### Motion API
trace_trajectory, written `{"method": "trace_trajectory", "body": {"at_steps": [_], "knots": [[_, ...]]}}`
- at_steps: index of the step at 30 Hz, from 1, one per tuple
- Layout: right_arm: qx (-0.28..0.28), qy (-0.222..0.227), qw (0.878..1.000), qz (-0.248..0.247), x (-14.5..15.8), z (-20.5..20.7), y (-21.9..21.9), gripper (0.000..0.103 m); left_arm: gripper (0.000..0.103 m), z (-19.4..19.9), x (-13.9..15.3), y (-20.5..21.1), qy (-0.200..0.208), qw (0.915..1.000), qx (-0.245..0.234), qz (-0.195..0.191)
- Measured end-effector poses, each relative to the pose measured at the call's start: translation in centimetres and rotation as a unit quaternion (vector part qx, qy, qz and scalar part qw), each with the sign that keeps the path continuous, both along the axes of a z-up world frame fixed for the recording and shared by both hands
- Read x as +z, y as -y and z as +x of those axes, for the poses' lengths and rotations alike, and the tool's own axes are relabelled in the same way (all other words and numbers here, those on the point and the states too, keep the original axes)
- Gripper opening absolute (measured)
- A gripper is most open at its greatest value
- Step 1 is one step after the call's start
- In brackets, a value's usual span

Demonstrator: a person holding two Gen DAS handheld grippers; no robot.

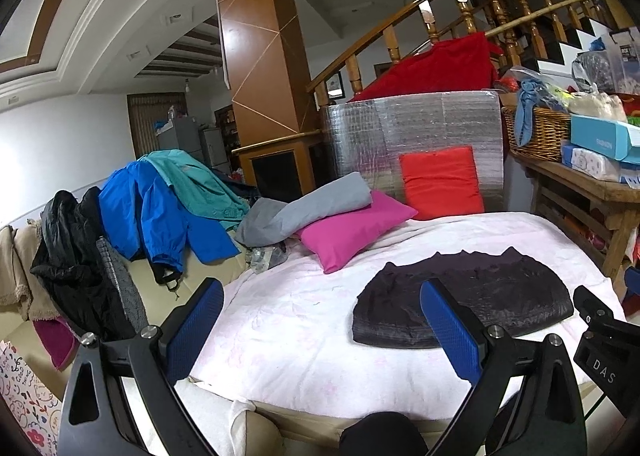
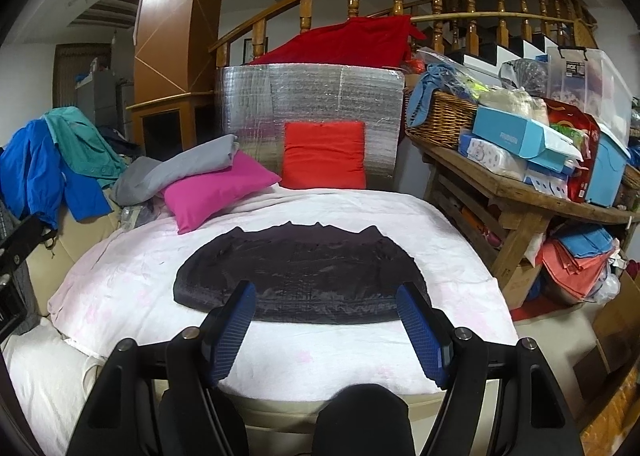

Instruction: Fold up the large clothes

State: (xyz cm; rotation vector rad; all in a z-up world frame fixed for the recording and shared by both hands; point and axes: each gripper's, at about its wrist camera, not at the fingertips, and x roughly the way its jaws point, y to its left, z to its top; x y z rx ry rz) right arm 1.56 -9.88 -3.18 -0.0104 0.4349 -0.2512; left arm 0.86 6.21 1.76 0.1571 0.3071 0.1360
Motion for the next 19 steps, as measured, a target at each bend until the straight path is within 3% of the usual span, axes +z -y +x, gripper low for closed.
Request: {"method": "trace_trajectory", "body": {"at_steps": [19], "knots": [[-0.032,-0.015,0.999,-0.008,0.2,2.3,2.5,0.076,0.099,3.1,-0.2,2.0,-0.003,0.9995,-0.026,-0.016]]}}
